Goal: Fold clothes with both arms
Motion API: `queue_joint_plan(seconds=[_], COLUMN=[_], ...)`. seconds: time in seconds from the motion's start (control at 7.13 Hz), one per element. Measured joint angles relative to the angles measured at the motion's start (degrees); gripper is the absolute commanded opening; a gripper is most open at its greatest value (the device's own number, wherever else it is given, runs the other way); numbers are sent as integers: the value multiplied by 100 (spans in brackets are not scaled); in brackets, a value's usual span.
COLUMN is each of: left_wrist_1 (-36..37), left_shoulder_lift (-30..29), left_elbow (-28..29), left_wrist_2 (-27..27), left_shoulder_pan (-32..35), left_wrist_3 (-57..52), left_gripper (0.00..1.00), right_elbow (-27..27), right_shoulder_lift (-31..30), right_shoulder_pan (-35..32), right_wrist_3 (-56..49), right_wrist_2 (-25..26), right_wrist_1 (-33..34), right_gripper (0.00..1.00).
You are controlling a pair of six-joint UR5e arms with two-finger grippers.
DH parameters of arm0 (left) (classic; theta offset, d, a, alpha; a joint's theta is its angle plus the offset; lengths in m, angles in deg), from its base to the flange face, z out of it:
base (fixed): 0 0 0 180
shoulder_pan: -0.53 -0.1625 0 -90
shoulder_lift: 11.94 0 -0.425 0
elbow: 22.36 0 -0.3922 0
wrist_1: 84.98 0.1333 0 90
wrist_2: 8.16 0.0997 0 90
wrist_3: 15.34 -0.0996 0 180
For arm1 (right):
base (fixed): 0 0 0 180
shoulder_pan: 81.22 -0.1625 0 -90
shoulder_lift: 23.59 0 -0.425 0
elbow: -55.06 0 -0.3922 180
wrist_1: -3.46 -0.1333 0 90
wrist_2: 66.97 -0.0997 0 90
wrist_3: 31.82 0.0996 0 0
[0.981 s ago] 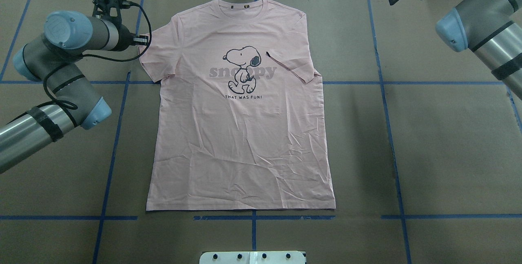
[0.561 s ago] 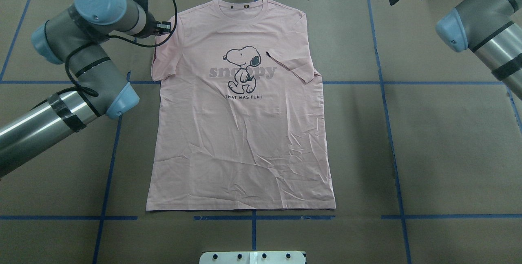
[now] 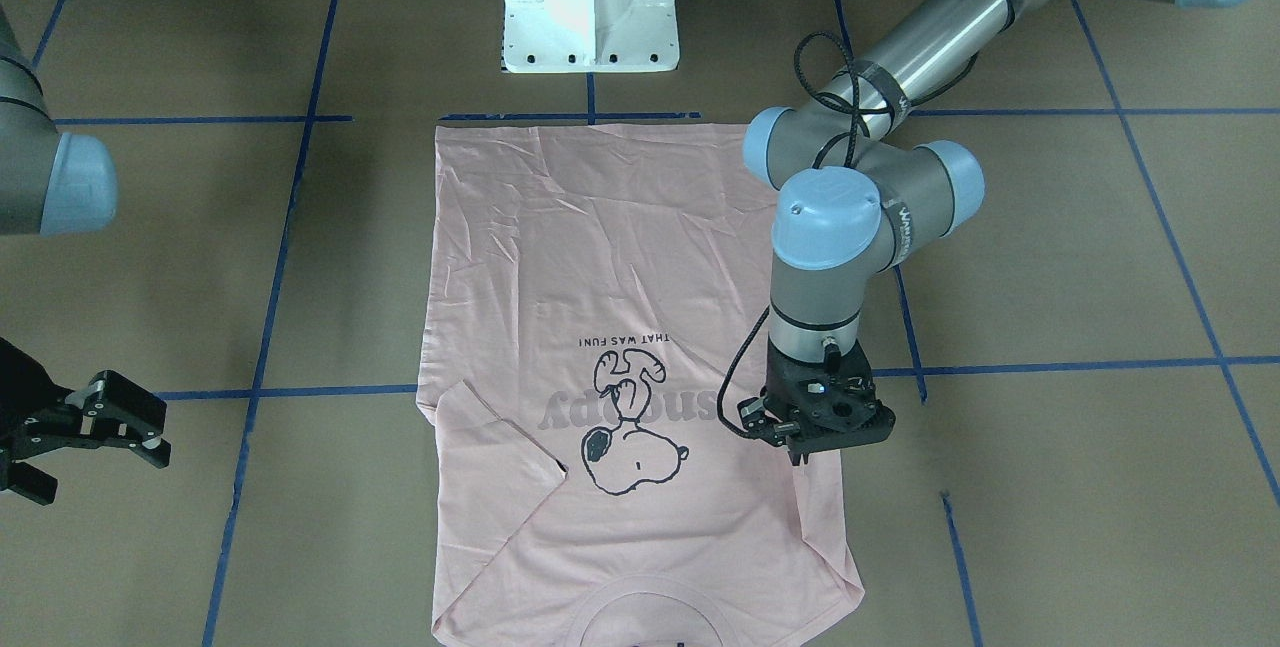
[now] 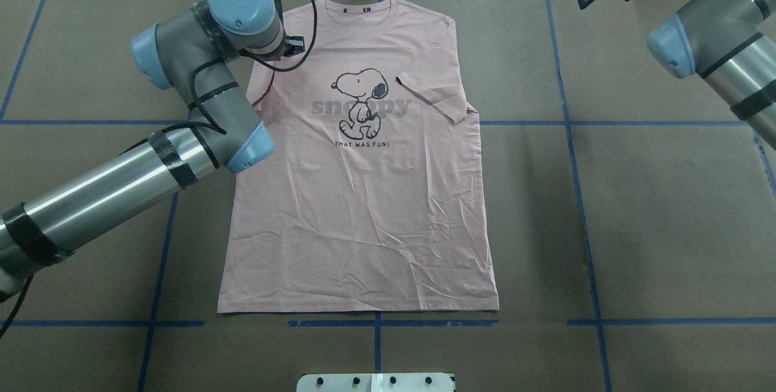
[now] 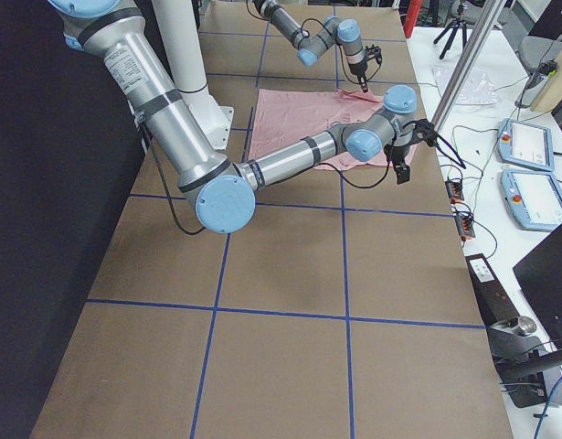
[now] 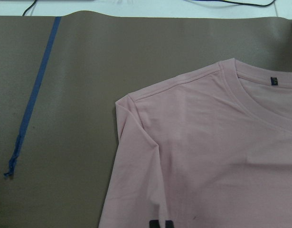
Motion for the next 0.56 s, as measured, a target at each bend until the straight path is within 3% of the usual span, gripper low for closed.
queue_joint_plan(seconds=[0.28,0.56], left_wrist_1=[-6,-8], left_shoulder_lift=[-37,175], left_elbow=[24,-700], left_wrist_2=[60,-156], left_shoulder_pan=[-58,-65], left_wrist_3=[-68,-435], left_gripper=[100,100], right_elbow=[9,266], right_shoulder_lift=[14,58], right_shoulder_pan=[11,46], right_wrist_3=[32,120], right_wrist_2=[-2,31], right_wrist_1=[0,8], right_gripper=[100,100])
